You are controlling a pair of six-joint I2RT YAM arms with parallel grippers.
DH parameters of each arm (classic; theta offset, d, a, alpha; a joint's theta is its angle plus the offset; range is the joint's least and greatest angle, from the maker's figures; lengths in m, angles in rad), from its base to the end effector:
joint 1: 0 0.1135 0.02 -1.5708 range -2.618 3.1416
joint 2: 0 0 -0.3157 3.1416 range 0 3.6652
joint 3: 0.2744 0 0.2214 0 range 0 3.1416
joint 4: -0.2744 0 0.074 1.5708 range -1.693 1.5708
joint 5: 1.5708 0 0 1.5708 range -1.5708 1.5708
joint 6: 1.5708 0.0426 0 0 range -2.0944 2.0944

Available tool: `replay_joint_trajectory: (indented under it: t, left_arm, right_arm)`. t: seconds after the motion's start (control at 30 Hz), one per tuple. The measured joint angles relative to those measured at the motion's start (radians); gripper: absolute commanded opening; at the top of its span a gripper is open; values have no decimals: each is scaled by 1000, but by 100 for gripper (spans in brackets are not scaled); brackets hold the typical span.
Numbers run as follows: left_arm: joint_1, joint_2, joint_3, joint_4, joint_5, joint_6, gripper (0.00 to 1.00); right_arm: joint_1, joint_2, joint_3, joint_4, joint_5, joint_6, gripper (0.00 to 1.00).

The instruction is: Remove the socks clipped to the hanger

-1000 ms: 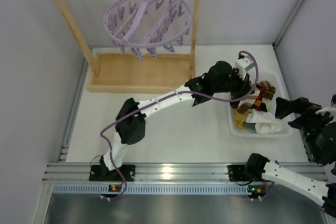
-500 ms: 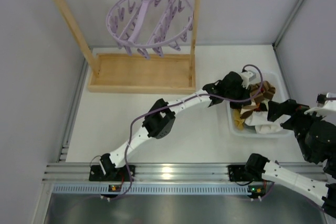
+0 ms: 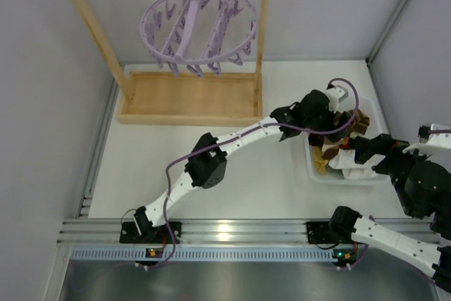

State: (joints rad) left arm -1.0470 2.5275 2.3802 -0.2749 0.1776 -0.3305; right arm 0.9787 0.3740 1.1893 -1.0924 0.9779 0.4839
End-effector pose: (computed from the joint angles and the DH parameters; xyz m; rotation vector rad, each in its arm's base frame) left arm 0.2953 -0.5263 0.2760 0.8679 1.9656 -1.0296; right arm -0.0139 -0.0839 0.3984 0.2319 1.7117 0.1737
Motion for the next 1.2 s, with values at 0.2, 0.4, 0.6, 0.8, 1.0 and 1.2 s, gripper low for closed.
replay_joint_trajectory:
  t: [0.2,0.4,0.6,0.8,1.0,1.2]
  left_arm:
    - [-25,-85,-4,-42,-153,33,94]
    - [-32,-235,-221,-83,-321,56,99]
    - [-22,-513,-593,-112,-515,47,99]
    - [42,-849,-941,-119,-658,-22,99]
    - [190,-1140,-1218,-192,-749,-125,99]
    - [361,-1376,-1329,-346,-764,-141,99]
  right_arm:
    - [0,0,0,0,-3,0,100]
    - [0,1,0,4,-10,-10,100]
    - [0,-2,-19,63,-21,-71,99]
    - [0,26,-151,173,-12,-165,99]
    - [-37,220,-217,322,-79,-225,99]
    - [-441,332,-274,455,-439,-246,99]
